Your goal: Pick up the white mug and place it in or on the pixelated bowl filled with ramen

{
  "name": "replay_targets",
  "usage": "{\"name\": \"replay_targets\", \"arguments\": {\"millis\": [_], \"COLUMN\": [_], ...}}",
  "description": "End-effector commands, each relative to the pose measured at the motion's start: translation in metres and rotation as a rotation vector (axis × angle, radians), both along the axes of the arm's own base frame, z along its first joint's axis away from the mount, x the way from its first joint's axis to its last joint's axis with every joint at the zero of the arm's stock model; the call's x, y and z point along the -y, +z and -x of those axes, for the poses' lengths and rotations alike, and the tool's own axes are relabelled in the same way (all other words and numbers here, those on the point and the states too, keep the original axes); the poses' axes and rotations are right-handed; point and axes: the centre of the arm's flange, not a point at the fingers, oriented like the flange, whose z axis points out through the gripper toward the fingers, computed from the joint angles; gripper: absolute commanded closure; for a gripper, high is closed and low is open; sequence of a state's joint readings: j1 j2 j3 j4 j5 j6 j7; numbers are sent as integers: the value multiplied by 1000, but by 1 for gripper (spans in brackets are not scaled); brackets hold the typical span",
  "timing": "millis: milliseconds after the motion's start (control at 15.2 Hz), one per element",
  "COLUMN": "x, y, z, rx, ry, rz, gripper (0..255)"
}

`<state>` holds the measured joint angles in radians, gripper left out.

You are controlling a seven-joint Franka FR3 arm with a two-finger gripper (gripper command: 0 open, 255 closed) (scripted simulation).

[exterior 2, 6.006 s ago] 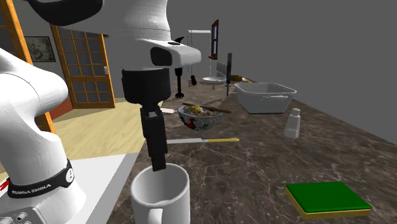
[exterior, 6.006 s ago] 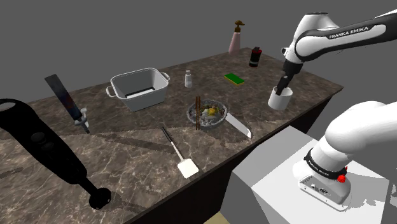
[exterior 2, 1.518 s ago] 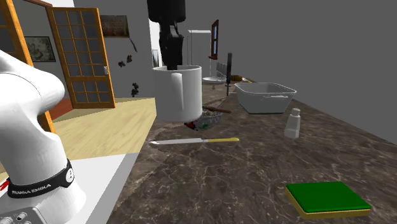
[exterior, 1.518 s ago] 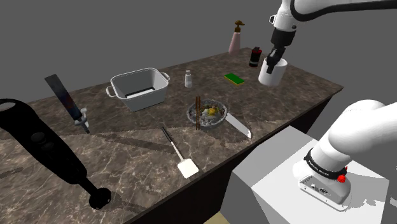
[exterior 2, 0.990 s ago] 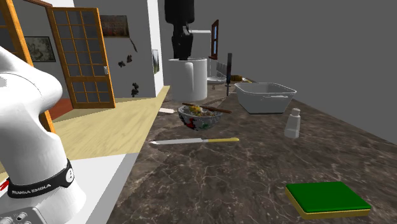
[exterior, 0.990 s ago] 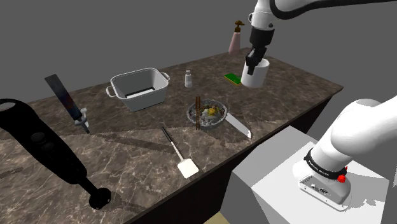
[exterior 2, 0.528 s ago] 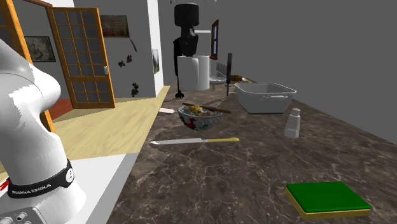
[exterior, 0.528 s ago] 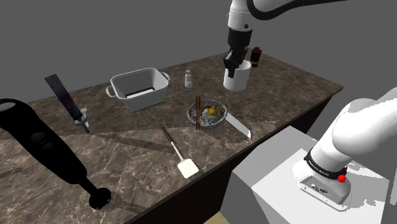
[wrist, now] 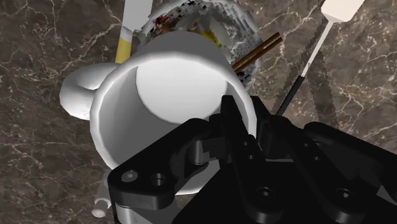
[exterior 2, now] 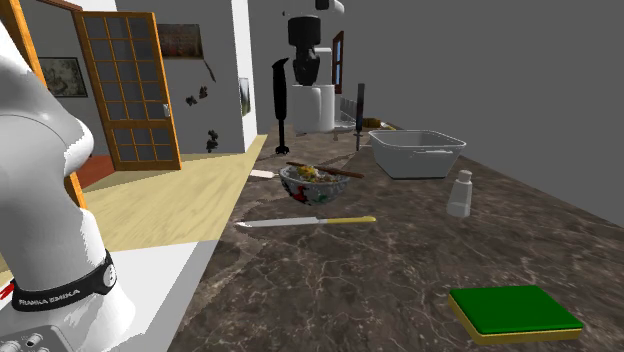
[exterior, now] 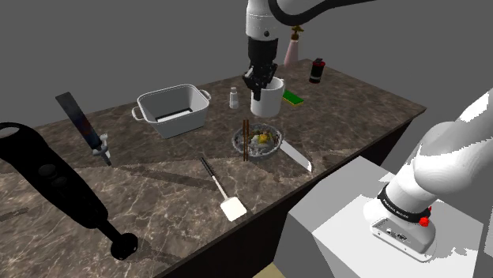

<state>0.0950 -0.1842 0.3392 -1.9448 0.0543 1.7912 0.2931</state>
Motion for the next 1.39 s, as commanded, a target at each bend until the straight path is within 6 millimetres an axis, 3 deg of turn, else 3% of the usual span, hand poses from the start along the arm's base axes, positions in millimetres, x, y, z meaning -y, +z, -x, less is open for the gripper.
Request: {"name": "replay_targets", "arguments": {"millis": [0, 1122, 1320], "x": [-6, -6, -6], "y": [-6, -96, -98], "z": [-4, -4, -4], "rx": [1, 1, 1], "ry": [-2, -2, -2], "rz": [-1, -1, -1], "gripper": [255, 255, 255]}}
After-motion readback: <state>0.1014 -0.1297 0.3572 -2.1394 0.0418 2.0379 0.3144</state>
